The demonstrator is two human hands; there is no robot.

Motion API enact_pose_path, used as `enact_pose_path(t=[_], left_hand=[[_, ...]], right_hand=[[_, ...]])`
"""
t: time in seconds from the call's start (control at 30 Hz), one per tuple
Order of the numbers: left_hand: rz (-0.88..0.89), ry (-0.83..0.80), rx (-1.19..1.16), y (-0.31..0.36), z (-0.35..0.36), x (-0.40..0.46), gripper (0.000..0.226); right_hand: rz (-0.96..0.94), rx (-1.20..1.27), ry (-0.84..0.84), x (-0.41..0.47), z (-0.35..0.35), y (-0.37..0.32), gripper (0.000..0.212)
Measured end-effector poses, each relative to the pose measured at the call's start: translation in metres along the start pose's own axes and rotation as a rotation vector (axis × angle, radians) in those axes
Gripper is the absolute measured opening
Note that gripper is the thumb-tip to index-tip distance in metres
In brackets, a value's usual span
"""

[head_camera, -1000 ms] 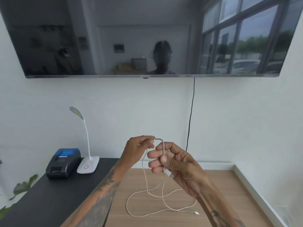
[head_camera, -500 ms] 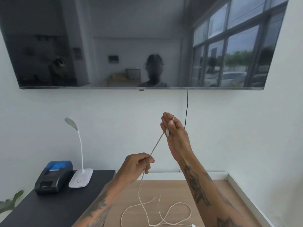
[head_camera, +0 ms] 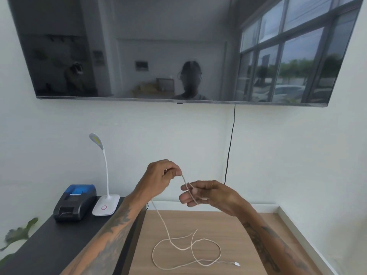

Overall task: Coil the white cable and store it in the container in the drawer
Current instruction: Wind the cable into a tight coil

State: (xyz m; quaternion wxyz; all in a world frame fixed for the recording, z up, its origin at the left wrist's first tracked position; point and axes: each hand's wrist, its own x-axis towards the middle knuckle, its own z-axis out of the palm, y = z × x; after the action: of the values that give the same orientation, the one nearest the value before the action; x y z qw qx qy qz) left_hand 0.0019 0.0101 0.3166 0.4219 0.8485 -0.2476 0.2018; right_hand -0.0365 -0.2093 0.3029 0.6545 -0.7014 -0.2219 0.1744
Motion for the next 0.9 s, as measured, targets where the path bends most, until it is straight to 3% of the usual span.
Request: enact_pose_path(t=[0.07,0.2,0.3,0.4,0.57,0.67,0.7,0.77,0.9], left_hand=[[0.028,0.008,-0.029,0.005,0.000,0.005,0.015],[0.054,0.047,-0.146,0.018,0.004,0.007,0.015],[0.011,0.042,-0.217,0.027,0.010,0.004,0.025],[-0.029,0.032,-0.251,0.037,0.016,0.001,0.019],[-0.055,-0.032,-0.224,0.043,0.017,-0.002,0.019],[-0.069,-0.049,-0.169,0.037,0.011,-0.007,0.020],[-0.070,-0.037,-0.156,0.035,0.009,-0.008,0.019],[-0.042,-0.014,-0.119,0.034,0.002,-0.007,0.018],[0.040,-0.008,-0.050,0.034,-0.006,0.001,0.015]], right_hand=[[0.024,0.165,-0.068,-0.005,0.006,-0.006,0.030],[-0.057,0.531,-0.050,-0.014,0.014,-0.015,0.026],[-0.225,0.852,-0.055,-0.013,0.025,-0.027,0.027],[-0.456,1.081,0.091,0.000,0.032,-0.046,0.030],[-0.573,0.553,0.561,0.016,0.020,-0.054,0.038],[-0.518,-0.064,0.810,0.011,0.000,-0.050,0.031],[-0.460,-0.306,0.802,0.009,-0.005,-0.049,0.026],[-0.283,-0.630,0.618,0.005,-0.011,-0.044,0.015],[-0.004,-0.498,0.192,-0.007,-0.009,-0.036,0.020]])
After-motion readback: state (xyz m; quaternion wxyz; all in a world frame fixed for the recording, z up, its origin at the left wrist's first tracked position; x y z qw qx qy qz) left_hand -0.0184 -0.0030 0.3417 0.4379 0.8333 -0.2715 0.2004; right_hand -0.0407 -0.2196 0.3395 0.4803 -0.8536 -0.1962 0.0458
